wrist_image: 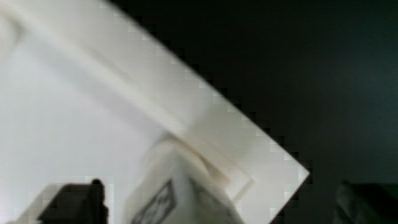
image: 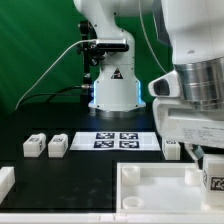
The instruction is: Assemble one leg
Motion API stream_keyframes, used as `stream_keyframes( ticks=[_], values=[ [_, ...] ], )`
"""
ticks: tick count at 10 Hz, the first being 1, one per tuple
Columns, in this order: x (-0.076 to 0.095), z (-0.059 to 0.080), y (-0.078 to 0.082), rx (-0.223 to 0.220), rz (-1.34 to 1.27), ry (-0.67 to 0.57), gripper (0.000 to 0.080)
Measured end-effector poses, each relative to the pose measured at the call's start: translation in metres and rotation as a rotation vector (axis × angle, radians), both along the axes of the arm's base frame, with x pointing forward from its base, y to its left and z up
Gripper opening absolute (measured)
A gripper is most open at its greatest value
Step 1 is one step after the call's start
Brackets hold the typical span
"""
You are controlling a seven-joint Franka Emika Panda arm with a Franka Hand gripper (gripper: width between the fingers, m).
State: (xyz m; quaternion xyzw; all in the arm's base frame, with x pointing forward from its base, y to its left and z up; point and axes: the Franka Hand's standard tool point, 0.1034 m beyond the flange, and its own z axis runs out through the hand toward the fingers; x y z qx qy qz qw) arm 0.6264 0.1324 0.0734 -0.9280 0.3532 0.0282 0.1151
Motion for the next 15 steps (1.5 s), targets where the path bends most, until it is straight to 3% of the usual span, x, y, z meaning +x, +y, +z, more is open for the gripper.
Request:
stream_keyframes(
  ticks=[2,4,6,7,9,11,13,15],
  values=[
    [0.0,0.0,-0.003,-0.02,0.228,-0.042,0.0649],
    [0.009,0.003,-0.024,-0.094,0.617,-0.119,0.0649],
    [0.01,0.003,-0.024,-0.098,0.71,-0.14,0.0607],
    [0.01,0.003,-0.024,-0.096,0.676,-0.134,0.0607],
    [0.009,0.003,-0.021,-0.084,0.491,-0.099,0.0303],
    [0.009,0.003,-0.023,-0.08,0.345,-0.07,0.0294],
    [0.01,0.003,-0.025,-0.071,0.038,-0.01,0.0294],
    [0.008,0.001,-0.029,-0.02,-0.373,0.063,0.0294]
  ],
)
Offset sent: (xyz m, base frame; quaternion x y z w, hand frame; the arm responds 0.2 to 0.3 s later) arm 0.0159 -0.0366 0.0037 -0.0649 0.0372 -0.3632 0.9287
